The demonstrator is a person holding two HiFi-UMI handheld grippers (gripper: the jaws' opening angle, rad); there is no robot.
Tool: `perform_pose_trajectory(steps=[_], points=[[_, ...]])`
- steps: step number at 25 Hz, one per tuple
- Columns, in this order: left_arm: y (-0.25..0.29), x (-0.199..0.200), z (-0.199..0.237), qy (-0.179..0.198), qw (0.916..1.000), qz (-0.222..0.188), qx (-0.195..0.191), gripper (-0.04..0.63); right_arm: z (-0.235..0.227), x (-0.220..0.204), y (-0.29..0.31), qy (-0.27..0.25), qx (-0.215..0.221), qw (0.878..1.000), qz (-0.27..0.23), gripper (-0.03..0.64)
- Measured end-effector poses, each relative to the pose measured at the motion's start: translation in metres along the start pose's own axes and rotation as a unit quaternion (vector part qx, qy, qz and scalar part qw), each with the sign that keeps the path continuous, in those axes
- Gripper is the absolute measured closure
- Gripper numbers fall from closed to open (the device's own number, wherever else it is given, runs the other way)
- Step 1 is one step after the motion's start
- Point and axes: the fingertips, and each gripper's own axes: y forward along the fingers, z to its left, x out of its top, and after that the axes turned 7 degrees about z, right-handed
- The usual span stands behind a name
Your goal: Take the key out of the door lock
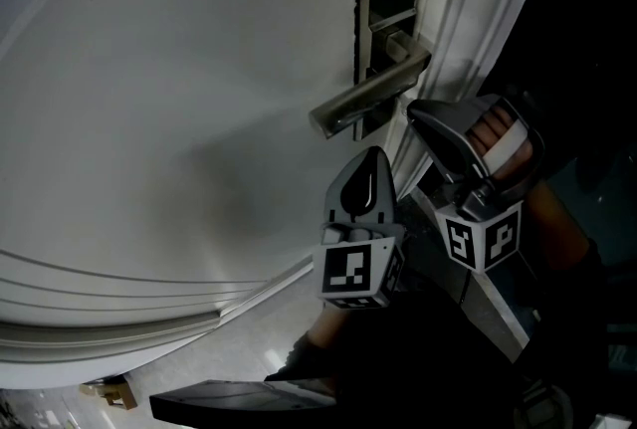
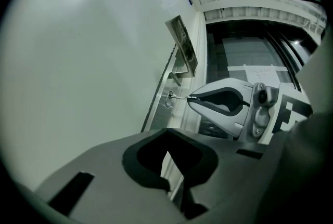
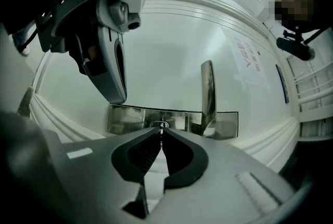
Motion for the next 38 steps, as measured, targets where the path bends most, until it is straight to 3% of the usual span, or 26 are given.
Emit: perform_pose_trajectory(steps=[38], points=[[-0.002, -0.001, 0.0015, -0.003, 1.0, -0.003, 0.006, 0.595, -0.0003, 0.0002, -0.0031, -0.002, -0.002, 1.0, 0.0, 0.604]])
